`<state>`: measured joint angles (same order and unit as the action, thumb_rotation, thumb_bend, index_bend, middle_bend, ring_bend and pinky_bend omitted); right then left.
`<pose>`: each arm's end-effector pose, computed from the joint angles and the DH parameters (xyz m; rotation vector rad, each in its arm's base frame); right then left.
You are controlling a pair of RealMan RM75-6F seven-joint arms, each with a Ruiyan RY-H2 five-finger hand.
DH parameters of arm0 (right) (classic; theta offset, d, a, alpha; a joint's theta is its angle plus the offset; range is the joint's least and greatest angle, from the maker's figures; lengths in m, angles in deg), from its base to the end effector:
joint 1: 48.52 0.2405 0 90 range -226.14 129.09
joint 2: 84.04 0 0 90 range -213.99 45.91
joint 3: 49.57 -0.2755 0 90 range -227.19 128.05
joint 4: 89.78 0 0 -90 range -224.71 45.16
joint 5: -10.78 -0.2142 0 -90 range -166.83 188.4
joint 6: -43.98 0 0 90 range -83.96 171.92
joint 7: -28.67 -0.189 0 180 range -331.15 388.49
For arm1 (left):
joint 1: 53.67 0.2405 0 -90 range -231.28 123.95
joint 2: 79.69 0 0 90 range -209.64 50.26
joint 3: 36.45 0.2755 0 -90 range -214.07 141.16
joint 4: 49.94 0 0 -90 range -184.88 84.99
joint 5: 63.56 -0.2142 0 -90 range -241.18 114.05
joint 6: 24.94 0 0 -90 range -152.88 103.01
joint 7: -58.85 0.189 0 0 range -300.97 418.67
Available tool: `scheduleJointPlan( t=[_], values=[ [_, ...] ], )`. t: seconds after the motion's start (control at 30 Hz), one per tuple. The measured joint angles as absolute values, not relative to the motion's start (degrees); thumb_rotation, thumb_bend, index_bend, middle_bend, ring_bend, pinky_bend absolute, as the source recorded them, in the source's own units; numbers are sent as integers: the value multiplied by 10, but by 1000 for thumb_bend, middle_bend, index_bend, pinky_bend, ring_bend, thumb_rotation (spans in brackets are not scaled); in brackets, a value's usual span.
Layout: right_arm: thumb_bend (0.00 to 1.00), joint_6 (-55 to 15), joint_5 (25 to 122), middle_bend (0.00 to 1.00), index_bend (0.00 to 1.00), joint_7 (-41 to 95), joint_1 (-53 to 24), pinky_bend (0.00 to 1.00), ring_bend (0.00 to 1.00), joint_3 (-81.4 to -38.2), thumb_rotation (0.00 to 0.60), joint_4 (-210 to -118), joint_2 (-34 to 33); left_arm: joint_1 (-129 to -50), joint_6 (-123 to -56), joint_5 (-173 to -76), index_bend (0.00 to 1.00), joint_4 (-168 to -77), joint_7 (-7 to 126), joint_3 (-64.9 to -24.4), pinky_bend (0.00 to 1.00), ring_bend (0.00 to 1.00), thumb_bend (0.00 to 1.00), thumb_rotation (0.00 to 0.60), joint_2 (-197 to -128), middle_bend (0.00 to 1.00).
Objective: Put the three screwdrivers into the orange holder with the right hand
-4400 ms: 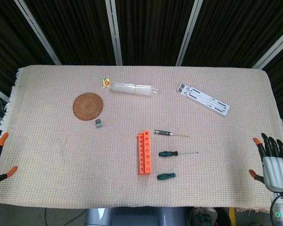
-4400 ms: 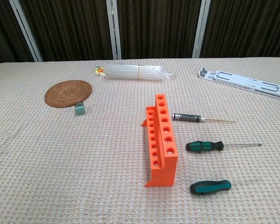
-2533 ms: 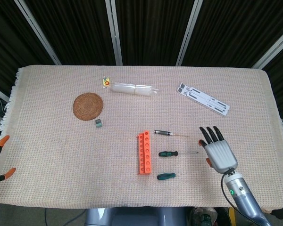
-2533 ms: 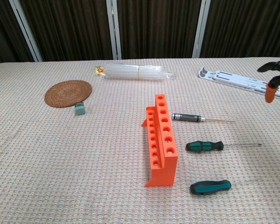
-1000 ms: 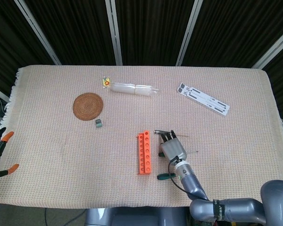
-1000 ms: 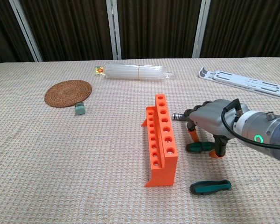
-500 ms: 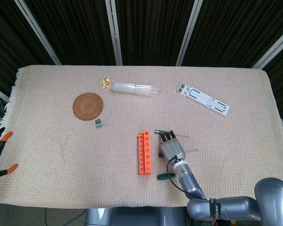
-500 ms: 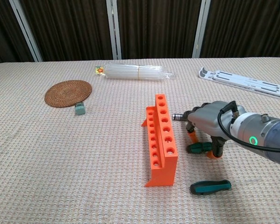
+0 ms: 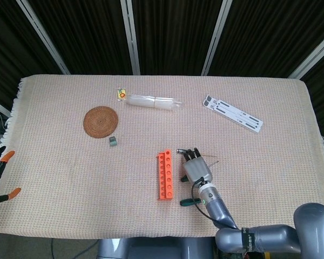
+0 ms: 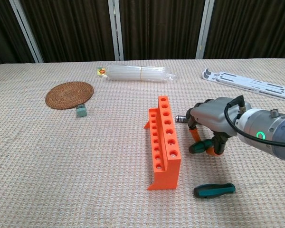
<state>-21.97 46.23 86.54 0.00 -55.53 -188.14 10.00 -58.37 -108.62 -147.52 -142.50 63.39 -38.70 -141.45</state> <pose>-0.1335 -0.3497 -0.0815 1.9667 -0.8247 0.4871 -0.3415 0.2247 0.1743 -1.4071 -0.8548 -0.7797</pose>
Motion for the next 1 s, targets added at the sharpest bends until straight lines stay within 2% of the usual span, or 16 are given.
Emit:
scheduleJointPlan(
  t=[0.2, 0.33, 0.53, 0.73, 1.0],
  values=[
    [359, -206, 483, 124, 577, 780, -16, 0, 0, -576, 600, -1908, 73, -583, -1086, -1476, 116, -1428, 635, -386, 0, 0, 19, 600, -1413, 0],
    [360, -171, 487, 126, 577, 680, -35, 0, 0, -603, 600, -1936, 35, -582, -1090, -1478, 116, -1433, 639, -385, 0, 0, 21, 600, -1411, 0],
    [360, -69, 490, 135, 585, 467, -74, 0, 0, -663, 600, -1972, -43, -581, -1091, -1484, 115, -1446, 651, -381, 0, 0, 21, 600, -1407, 0],
    [367, 57, 516, 147, 593, 234, -132, 0, 0, -743, 600, -1990, -108, -582, -1090, -1486, 115, -1461, 670, -379, 0, 0, 20, 600, -1403, 0],
    [368, 211, 635, 148, 594, -6, -224, 0, 0, -852, 600, -1995, -145, -585, -1082, -1484, 114, -1480, 690, -377, 0, 0, 20, 600, -1401, 0]
  ],
)
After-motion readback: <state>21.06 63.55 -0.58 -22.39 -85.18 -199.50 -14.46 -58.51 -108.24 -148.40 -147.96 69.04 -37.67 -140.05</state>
